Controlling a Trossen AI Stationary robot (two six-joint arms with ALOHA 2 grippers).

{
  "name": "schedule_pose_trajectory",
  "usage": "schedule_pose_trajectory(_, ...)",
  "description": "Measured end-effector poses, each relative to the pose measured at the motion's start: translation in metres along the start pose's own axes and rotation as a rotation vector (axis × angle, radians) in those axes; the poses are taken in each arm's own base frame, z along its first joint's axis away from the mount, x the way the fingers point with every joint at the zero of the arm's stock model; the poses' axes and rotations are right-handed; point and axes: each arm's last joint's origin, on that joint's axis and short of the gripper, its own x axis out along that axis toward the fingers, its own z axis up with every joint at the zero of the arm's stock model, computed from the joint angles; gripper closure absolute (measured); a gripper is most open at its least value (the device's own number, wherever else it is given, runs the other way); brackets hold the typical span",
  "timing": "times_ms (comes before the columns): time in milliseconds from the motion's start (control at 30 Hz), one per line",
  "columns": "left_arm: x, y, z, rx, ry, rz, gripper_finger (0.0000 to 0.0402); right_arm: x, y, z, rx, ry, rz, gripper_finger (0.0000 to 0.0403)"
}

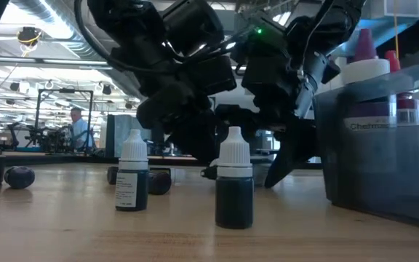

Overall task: Pick & Place food coloring
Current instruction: Put the large black food coloring bottle into the bin

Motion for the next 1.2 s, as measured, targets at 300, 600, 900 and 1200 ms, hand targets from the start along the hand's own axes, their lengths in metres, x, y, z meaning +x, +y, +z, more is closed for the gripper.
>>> schedule_pose_trajectory(300, 0.0, 0.0, -0.002, 0.002, 0.016, 0.005, 0.0378, 0.0, 0.0, 0.0, -0.001, 0.001, -0.009, 0.0182)
schedule_pose_trajectory(600, -0.003, 0.006, -0.012, -0.017, 0.126, 0.017, 0.0375, 0.0, -0.001, 0.001, -0.005, -0.002, -0.023, 0.026)
schedule_pose_trajectory(900, -0.014, 0.017, -0.013, 0.03, 0.161, 0.044, 0.0372, -0.028, -0.006, 0.01, 0.088, -0.007, -0.091, 0.0266)
schedule_pose_trajectory(1200, -0.041, 0.037, -0.012, 0.02, 0.031, 0.021, 0.0372, -0.108, 0.0, 0.009, 0.279, -0.108, -0.189, 0.0269)
